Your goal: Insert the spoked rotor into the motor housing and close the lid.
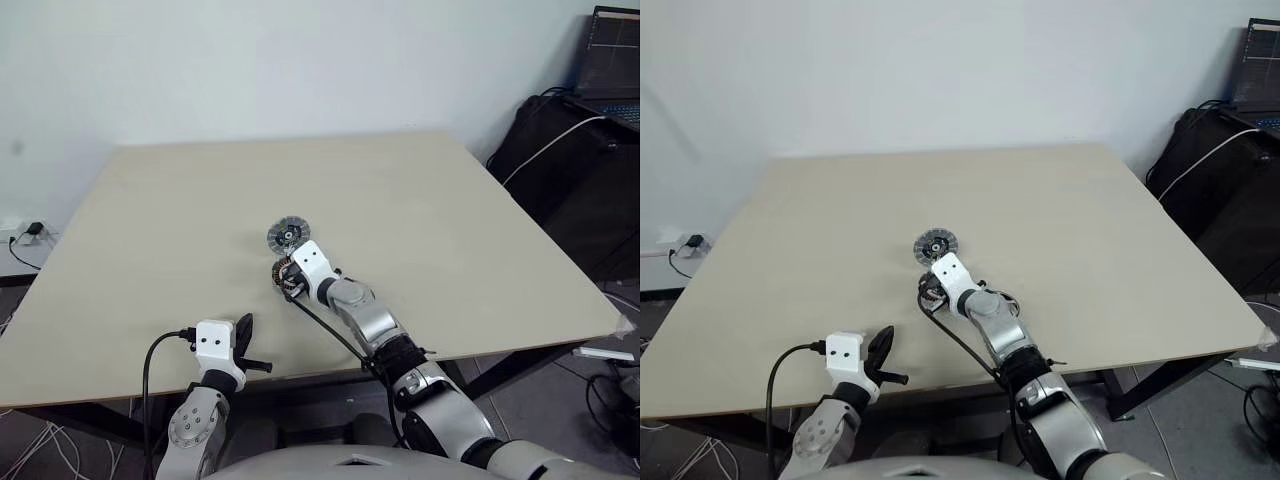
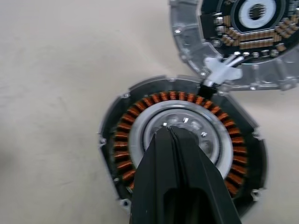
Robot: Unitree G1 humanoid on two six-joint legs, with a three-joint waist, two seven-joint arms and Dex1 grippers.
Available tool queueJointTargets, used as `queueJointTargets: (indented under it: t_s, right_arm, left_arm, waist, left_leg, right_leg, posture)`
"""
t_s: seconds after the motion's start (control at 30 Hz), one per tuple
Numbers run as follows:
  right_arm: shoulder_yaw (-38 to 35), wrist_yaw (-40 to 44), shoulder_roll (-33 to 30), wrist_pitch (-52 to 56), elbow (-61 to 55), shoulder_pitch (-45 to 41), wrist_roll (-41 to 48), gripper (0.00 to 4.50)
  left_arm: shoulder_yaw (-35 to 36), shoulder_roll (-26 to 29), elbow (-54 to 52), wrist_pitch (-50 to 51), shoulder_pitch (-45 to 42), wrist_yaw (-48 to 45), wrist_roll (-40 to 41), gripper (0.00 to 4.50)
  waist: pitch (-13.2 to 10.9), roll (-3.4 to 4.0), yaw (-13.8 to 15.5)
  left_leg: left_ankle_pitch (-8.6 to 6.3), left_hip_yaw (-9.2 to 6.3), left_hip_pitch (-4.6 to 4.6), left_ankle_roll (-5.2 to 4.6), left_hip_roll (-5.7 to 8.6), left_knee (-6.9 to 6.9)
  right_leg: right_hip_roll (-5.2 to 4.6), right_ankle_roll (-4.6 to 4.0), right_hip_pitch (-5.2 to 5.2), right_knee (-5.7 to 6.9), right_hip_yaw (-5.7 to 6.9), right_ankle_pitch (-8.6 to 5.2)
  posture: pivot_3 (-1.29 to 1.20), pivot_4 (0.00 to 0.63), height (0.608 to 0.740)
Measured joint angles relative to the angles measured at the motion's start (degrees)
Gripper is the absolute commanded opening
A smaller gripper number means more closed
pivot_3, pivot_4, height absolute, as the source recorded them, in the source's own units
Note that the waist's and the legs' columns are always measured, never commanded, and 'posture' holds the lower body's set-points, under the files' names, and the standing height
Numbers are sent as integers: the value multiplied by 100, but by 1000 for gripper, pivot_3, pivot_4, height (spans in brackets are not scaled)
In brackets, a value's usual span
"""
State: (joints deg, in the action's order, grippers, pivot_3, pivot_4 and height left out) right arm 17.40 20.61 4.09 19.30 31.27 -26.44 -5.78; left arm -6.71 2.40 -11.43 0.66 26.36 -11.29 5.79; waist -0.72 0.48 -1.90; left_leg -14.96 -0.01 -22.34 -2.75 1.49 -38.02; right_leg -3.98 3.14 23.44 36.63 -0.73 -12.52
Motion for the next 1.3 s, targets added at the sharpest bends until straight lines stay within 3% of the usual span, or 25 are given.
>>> queueJointTargets:
  t_s: [0.4,0.57,0.93,1.3]
  right_arm:
    - [-264,-183,106,-400,-40,-363,142,19]
    - [-44,-129,-89,-404,392,-128,-65,19]
    - [-46,53,-135,-176,-215,82,47,19]
    - [-140,-223,88,-751,314,-434,0,19]
  left_arm:
    - [-5,-6,1,0,-19,0,0,0]
    - [4,-8,5,-5,-1,6,1,0]
    - [-11,-9,14,-8,-26,-6,60,0]
    - [-9,-7,17,-8,-50,2,80,0]
  waist:
    - [-19,-6,-4]
    - [-17,7,-13]
    - [-33,-10,-10]
    - [-34,-15,-4]
  left_leg:
    - [16,-1,-2,-19,1,2]
    - [15,0,-1,-18,2,2]
    - [2,-2,12,5,0,2]
    - [8,-3,8,-6,2,7]
  right_leg:
    - [4,-19,6,7,0,0]
    - [-2,-21,6,8,-3,-1]
    - [-6,6,-2,16,-1,-20]
    - [-1,-23,2,11,-1,-5]
  posture:
    - [0,0,740]
    - [0,0,740]
    - [0,0,740]
    - [0,0,740]
